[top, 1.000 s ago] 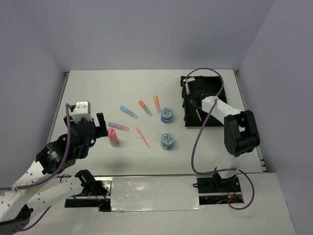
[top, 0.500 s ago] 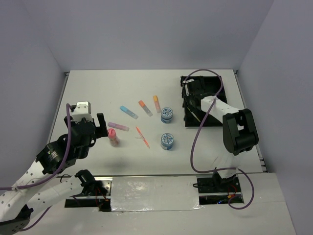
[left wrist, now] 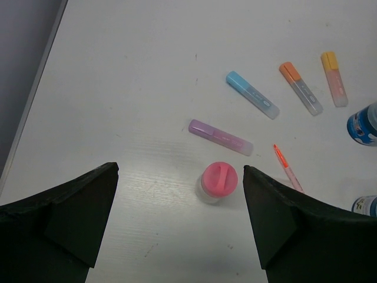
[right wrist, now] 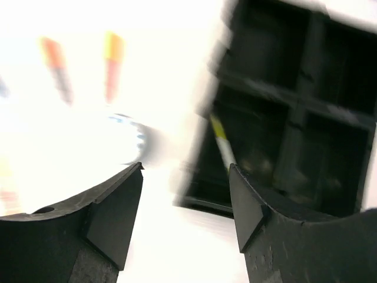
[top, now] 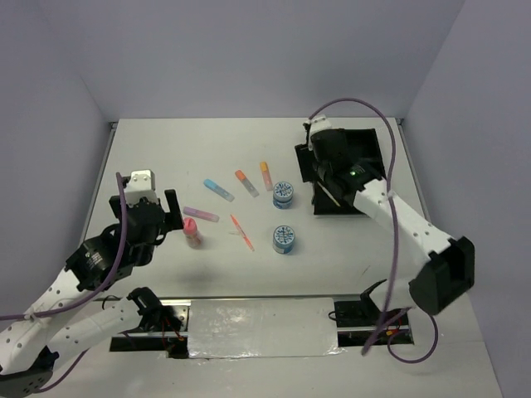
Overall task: Sort the stationery into containers
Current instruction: Place the pen in the storage box, then pick up the pen from the center of the board, then close the pen cap on the pen.
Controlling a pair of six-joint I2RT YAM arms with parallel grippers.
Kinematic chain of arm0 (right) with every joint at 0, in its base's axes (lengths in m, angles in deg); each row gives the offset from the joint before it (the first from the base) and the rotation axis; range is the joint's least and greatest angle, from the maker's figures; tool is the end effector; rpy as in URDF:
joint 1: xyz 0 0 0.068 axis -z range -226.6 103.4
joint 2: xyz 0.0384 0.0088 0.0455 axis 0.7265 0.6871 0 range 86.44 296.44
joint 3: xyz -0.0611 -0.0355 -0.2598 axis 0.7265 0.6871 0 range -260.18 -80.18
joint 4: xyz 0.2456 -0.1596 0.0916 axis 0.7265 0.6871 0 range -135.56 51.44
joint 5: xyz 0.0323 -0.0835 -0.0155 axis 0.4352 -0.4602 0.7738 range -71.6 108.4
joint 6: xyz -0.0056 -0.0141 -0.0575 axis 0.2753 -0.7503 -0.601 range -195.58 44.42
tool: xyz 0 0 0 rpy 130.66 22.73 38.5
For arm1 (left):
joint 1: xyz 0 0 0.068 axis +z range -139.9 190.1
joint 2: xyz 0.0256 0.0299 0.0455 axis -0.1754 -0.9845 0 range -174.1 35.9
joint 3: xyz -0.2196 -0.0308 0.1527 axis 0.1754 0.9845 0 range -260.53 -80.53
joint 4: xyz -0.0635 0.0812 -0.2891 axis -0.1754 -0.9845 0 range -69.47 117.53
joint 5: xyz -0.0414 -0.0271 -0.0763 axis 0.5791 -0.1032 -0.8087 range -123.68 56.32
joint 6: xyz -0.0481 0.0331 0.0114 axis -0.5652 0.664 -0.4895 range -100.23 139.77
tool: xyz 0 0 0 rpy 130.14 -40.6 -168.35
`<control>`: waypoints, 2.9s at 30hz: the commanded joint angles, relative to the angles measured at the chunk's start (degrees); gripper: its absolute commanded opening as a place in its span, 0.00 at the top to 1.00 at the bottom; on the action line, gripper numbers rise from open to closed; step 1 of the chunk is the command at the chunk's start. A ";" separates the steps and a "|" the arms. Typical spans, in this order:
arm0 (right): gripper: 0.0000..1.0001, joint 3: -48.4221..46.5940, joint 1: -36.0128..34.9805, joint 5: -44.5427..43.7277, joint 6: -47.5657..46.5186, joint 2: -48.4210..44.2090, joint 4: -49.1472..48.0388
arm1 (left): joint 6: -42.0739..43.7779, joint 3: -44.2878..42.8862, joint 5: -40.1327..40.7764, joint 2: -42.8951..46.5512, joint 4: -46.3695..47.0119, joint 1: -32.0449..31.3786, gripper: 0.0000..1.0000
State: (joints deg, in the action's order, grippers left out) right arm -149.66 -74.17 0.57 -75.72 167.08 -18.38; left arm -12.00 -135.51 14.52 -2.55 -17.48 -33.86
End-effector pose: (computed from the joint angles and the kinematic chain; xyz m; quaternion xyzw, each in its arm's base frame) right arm 0.3318 0.1582 0.3009 -0.1475 0.8795 -0.0334 0.4513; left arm 0.1453 -0.0951 0.3671 -0.1243 0.8022 -0.0095 0.5839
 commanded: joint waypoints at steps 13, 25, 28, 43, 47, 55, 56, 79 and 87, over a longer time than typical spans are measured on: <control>0.41 -11.64 -32.63 -1.52 19.30 18.73 6.22 | -5.23 -1.71 4.88 2.15 -2.54 7.49 0.01; 0.47 -9.80 -34.39 2.10 17.46 28.77 2.97 | -1.89 -1.01 0.93 1.19 0.37 7.58 0.01; 0.47 -9.98 -34.13 1.57 17.19 30.98 2.70 | -1.37 -0.83 0.31 1.28 0.80 7.58 0.01; 0.51 -9.81 -31.76 4.28 15.09 33.96 1.74 | -0.22 -0.48 -1.18 1.81 1.86 7.58 0.01; 0.56 -9.72 -31.14 5.51 14.91 35.28 1.30 | -0.22 -0.48 -1.18 1.54 1.86 7.58 0.01; 0.84 -7.00 -29.30 8.07 15.35 33.89 0.95 | -0.05 -0.39 -1.36 1.46 2.03 7.67 0.01; 0.86 -6.56 -29.03 8.07 15.43 33.45 0.95 | -0.13 -0.39 -1.45 1.46 2.04 7.67 0.01; 1.00 4.78 -25.86 -2.22 24.49 -3.72 2.17 | -21.92 -1.97 -12.88 -19.98 0.10 -8.76 0.01; 1.00 9.96 -26.13 0.33 23.35 -11.29 0.86 | -31.77 2.51 -9.98 -31.41 4.75 -12.64 0.09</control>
State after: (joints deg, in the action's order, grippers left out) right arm -141.37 -99.72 0.00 -52.42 157.24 -16.74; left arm -38.01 -134.35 1.61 -31.47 -14.99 -46.28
